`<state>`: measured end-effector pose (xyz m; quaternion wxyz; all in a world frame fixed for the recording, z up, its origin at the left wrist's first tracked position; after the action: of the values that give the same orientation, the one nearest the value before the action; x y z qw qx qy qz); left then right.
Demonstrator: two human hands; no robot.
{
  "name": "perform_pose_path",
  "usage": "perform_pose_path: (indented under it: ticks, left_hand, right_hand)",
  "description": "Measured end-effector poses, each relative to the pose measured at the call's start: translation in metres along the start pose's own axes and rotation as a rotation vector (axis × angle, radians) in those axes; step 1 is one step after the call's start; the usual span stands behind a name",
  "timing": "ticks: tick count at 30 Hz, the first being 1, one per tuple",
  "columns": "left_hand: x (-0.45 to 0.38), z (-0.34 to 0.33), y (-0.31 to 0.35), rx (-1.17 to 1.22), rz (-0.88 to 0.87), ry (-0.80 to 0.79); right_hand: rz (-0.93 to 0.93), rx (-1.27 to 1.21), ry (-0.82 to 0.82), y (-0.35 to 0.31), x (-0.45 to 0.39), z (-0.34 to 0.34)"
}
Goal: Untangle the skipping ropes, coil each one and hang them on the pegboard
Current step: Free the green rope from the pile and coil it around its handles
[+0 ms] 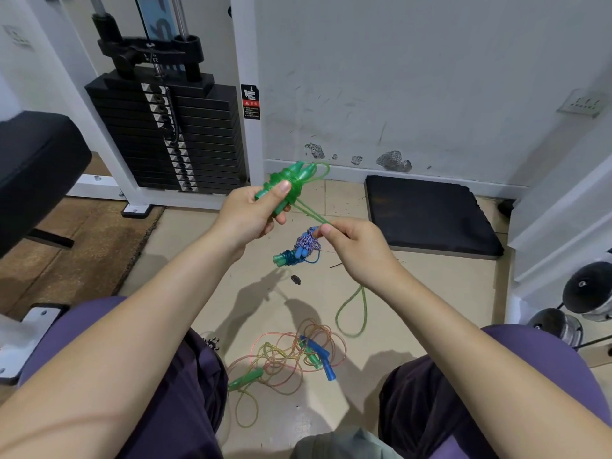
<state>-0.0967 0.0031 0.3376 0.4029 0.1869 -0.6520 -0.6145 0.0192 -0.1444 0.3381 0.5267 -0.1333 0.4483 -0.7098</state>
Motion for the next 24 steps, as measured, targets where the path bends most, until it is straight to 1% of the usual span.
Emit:
perform_pose_path:
  ticks: [4, 8, 10, 14, 17, 20, 22, 24]
  left_hand:
    - [0.001, -0.003, -0.002, 0.012, 0.010, -0.020]
    - [0.002, -0.005, -0.001, 0.050, 0.007, -0.084]
    - [0.004, -0.006, -0.001, 0.037, -0.011, -0.103]
    - [0.004, -0.007, -0.003, -0.026, -0.012, -0.049]
    - [0.004, -0.010, -0.005, -0.076, 0.001, -0.040]
    - [0.003, -0.011, -0.006, -0.174, 0.006, -0.029]
    - [0.001, -0.010, -0.006, -0.312, -0.004, -0.035]
    - [0.000, -0.010, -0.006, -0.467, 0.002, -0.109]
  right_hand:
    - [-0.011, -0.053, -0.022, 0.005, 0.000, -0.002]
    - [-0.053, 0.027, 0.026, 0.015, -0.004, 0.009]
    - [-0.055, 0.054, 0.008, 0.017, -0.005, 0.012]
    - [-0.009, 0.065, -0.022, 0.010, -0.003, 0.004]
    - [0.056, 0.126, -0.072, 0.004, 0.000, -0.002]
    - [0.120, 0.176, -0.071, -0.001, 0.000, 0.003]
    - [0.192, 0.189, -0.049, -0.005, 0.000, 0.010]
    - [0.249, 0.217, -0.026, -0.006, -0.002, 0.020]
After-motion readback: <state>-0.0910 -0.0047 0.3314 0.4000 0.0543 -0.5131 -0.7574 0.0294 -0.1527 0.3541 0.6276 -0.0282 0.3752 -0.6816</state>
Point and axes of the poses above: each hand's wrist, its own x-axis away from the middle knuckle, its own z-axis out of the back of the hand, y = z × x, the point moved 3 cm from there along -x, towards the middle knuckle, and after that the axes turned 15 degrees about z, right-handed, at the moved point
